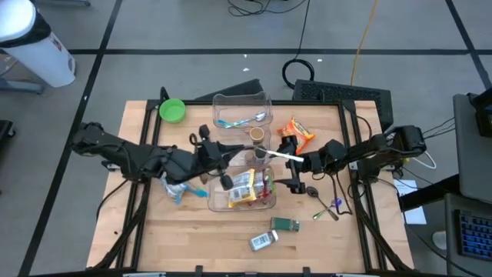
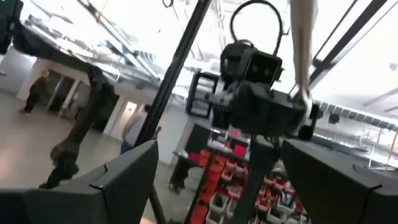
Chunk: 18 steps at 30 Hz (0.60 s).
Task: Pick & Place Food Item
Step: Put the white patterned spoon into the top transparent bin
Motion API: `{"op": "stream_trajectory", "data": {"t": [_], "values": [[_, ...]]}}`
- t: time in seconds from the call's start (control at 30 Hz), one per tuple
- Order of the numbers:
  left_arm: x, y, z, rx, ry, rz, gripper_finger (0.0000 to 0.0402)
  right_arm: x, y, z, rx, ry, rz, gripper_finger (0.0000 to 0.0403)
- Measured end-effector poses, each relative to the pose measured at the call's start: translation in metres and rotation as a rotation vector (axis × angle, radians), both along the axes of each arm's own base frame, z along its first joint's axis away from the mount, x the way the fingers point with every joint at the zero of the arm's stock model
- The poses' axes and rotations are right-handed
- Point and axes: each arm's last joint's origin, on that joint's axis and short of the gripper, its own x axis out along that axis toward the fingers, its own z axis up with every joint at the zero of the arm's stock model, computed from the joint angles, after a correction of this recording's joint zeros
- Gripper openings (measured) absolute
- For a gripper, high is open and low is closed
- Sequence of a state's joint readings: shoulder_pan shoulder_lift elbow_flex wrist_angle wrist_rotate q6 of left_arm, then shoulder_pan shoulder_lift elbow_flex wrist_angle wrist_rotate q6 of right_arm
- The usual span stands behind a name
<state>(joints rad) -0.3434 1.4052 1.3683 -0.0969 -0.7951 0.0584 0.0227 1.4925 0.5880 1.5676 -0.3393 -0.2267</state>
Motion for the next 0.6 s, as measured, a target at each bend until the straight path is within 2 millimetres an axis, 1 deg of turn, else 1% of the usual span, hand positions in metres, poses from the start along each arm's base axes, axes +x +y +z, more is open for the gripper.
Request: {"op": "stream_trajectory", "data": {"t": [0.07,0.17,0.27,0.37,0.5,0.6], "values": [[0.002,0.003,-0.005,0.002,-0.018,-0.006,0.0001,0.0,0.0,0.0,-0.005,0.0,-0.002,0.0334],[0.007,0.008,-0.02,0.024,-0.032,-0.006,0.0001,0.0,0.0,0.001,-0.007,-0.008,-0.009,0.0334],[0.011,0.012,-0.032,0.026,-0.086,-0.026,0.0001,0.001,-0.001,0.004,-0.003,-0.023,-0.041,0.0334],[0.012,0.017,-0.044,0.024,-0.131,-0.037,0.0001,0.003,-0.002,0.007,0.008,-0.035,-0.059,0.0334],[0.012,0.021,-0.059,0.011,-0.165,-0.084,0.0001,0.003,-0.002,0.007,0.001,-0.036,-0.064,0.0334],[0.011,0.022,-0.068,0.001,-0.193,-0.089,0.0001,0.003,-0.002,0.007,-0.006,-0.038,-0.07,0.0334]]}}
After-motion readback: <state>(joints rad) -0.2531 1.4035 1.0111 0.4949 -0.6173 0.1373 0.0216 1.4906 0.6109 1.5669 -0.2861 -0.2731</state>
